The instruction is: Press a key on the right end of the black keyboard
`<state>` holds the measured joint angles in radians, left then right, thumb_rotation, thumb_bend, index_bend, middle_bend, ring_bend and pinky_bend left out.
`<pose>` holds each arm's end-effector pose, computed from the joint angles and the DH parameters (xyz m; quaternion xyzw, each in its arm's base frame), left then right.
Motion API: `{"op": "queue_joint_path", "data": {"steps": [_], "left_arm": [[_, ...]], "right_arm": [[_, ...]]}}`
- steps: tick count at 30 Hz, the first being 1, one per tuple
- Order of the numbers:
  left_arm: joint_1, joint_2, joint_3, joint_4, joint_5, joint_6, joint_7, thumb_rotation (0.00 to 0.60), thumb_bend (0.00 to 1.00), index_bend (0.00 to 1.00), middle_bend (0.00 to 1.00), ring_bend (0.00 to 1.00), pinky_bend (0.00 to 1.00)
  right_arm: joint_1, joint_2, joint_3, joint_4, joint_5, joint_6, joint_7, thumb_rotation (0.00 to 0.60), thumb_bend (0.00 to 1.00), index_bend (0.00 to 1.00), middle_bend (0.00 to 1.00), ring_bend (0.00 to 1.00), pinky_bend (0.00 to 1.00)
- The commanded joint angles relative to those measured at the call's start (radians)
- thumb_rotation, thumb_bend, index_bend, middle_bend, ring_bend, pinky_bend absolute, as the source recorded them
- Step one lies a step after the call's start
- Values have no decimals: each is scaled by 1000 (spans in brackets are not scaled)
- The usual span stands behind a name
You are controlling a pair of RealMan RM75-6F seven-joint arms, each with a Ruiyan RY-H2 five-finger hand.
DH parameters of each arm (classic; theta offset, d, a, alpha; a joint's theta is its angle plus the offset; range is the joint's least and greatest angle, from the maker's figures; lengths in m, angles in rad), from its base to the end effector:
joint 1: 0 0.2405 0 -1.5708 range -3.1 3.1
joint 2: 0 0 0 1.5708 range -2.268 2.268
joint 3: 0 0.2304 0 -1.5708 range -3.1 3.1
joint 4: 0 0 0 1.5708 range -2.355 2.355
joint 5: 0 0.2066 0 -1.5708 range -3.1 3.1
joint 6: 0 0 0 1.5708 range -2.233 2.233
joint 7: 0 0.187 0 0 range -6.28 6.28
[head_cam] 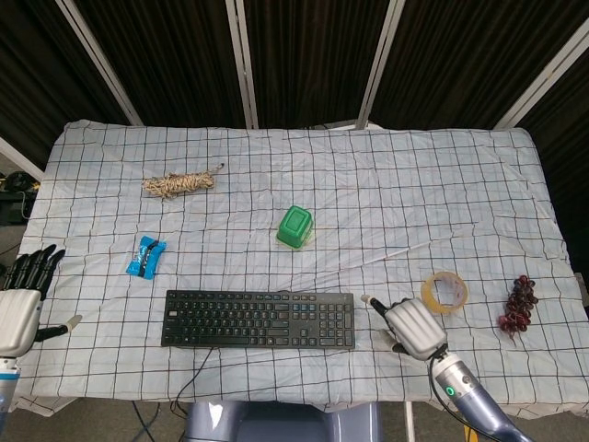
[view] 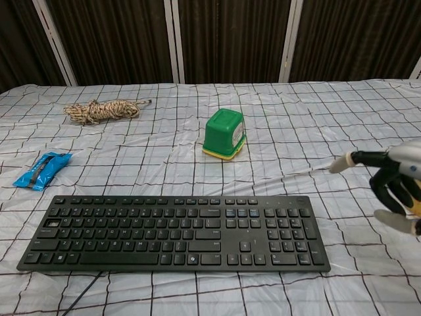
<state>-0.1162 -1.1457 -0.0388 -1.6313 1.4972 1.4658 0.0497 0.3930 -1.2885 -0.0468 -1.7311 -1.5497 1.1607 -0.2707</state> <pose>-0.2758 0.2276 0.1358 -0.6073 -0.3866 -0.3879 0.5755 -0.1807 -0.2462 0.0186 0.7699 -0.3525 0.3563 0.3949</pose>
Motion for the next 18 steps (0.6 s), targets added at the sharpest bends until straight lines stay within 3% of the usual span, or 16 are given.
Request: {"op": "queue_joint_path", "data": {"steps": [1,4,6,9,13,18], "left_arm": [[1,-1,2,0,3,1,2,600,1,0,0,0,0],[2,-2,4,0,9,5,5,600,0,0,0,0,0],[2,-2,5,5,14,7,12,600,1,0,0,0,0],[1,-4,7,11,17,7,24,600,1,0,0,0,0],[0,-2,10,12,18,3,46,600,0,0,0,0,0],[3,0,12,10,21,7,51,600,1,0,0,0,0]], "right_arm": [[-44,45,-18,-1,-42,71,45,600,377,148,440,390,515],[-92,91,-52,24,-87,145,90,600,295,129,249,172,321],[-119,113,-64,44,-91,177,101,600,224,62,99,34,182],[-146,132,-63,49,-61,195,96,600,144,1,1,0,58],[-177,141,-30,55,4,230,82,600,37,0,0,0,22],[-200,99,18,87,12,299,120,600,20,0,0,0,8]]}}
